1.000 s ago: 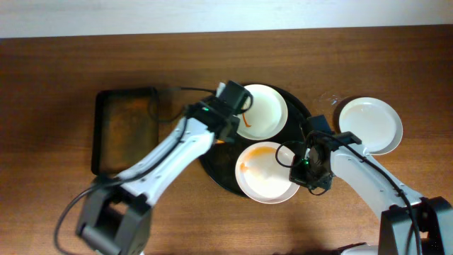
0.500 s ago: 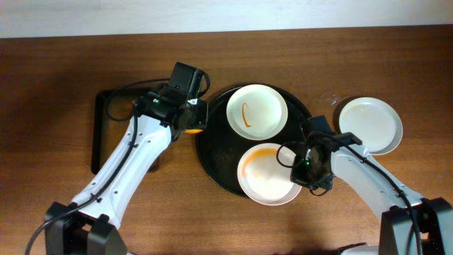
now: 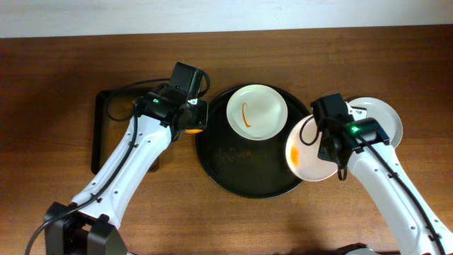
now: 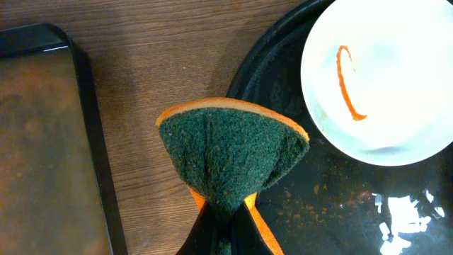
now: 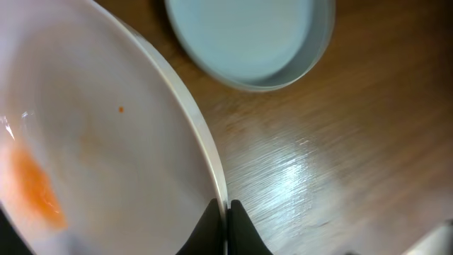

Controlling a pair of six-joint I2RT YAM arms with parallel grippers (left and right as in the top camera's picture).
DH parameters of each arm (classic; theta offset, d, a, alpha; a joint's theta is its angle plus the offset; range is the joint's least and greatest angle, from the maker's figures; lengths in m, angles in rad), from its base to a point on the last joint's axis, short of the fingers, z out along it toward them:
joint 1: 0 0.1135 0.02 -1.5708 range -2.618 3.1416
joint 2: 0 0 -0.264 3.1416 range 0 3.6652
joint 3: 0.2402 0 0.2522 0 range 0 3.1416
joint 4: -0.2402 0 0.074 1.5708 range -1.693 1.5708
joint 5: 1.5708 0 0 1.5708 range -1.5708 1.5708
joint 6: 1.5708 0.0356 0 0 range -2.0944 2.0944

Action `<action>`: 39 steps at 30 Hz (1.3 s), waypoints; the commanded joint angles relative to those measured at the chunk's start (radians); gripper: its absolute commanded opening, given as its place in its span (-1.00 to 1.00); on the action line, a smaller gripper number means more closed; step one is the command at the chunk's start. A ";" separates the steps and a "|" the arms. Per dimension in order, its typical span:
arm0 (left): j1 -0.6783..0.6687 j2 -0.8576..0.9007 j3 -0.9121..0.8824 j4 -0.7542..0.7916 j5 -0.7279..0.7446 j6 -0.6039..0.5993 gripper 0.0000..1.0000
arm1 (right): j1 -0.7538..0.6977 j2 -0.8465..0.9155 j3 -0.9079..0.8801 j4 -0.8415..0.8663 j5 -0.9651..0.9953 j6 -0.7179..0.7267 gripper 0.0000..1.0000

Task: Clean dirty plates on tray and stack at the side
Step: 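Lift the plate with the right gripper and stack it on the side plate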

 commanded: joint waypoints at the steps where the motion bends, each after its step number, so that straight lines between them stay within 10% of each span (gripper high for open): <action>1: 0.015 -0.027 0.021 0.002 0.008 -0.006 -0.99 | 0.120 -0.018 0.036 0.003 0.257 -0.003 -0.92; 8: 0.025 -0.027 0.021 0.003 0.008 -0.006 -0.99 | 0.451 -0.017 0.036 0.049 0.614 -0.004 -0.92; 20: 0.025 -0.027 0.021 0.003 0.008 -0.006 -1.00 | 0.461 -0.018 0.036 0.068 0.678 -0.003 -0.92; 39: 0.025 -0.027 0.021 -0.001 0.008 -0.006 -1.00 | -0.654 0.130 0.073 0.349 -0.279 0.090 -0.92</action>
